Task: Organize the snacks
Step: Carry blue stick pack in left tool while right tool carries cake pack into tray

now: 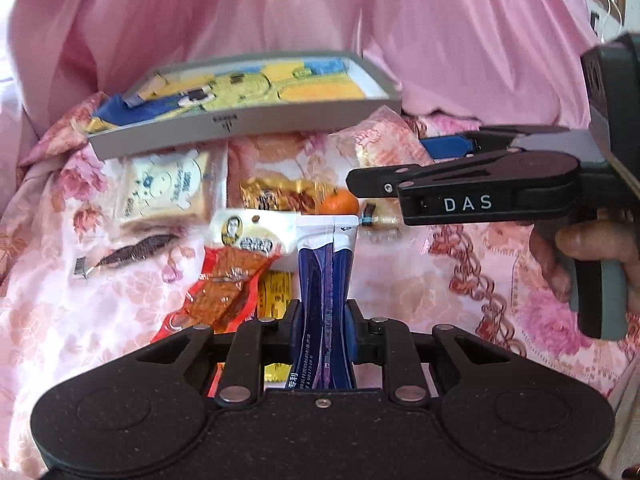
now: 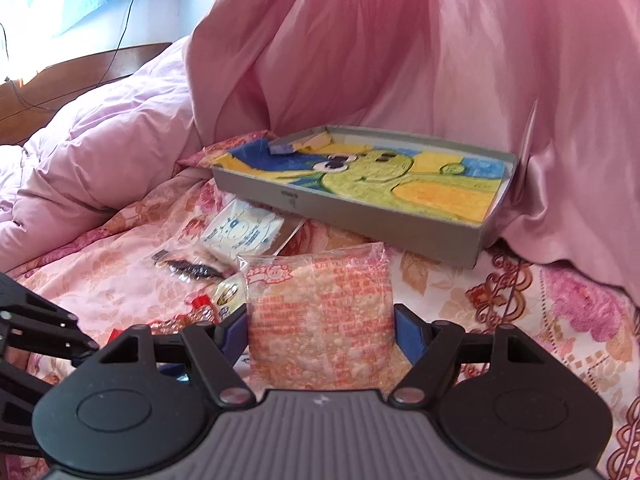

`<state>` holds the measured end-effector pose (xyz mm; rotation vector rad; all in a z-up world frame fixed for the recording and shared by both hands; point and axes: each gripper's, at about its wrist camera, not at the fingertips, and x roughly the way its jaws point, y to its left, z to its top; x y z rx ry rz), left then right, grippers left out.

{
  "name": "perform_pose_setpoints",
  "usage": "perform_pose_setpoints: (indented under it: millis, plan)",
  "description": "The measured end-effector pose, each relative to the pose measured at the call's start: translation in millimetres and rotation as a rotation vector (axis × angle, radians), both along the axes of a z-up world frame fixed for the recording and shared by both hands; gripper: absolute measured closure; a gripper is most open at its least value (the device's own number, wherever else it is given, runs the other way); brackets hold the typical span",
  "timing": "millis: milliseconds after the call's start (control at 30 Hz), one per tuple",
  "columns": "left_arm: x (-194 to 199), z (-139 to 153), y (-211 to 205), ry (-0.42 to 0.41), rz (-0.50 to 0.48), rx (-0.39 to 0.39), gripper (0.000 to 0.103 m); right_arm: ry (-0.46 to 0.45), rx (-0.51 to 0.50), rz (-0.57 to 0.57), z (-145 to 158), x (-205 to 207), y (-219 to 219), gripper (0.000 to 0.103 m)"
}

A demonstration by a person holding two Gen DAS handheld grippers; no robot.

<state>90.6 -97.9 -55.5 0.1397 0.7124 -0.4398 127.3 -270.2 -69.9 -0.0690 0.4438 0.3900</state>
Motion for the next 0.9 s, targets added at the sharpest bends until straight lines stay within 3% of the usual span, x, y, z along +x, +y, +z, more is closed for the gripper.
perform_pose_setpoints:
  millis: [267,500,633,900]
  plan:
    - [-3,15,7,-0.067,0.032,-0.124,0.080,-0.088,0.036,-0.074,12,-4,-11,0.026]
    - [5,32,9,-0.129,0.088,-0.181,0.080,-0.125,0.065,-0.150,16,-4,-23,0.026]
    - [26,46,11,-0.148,0.137,-0.211,0.080,-0.157,0.068,-0.172,21,2,-22,0.026]
    - [99,85,-1,-0.269,0.208,-0.253,0.080,-0.264,0.108,-0.232,37,43,-25,0.026]
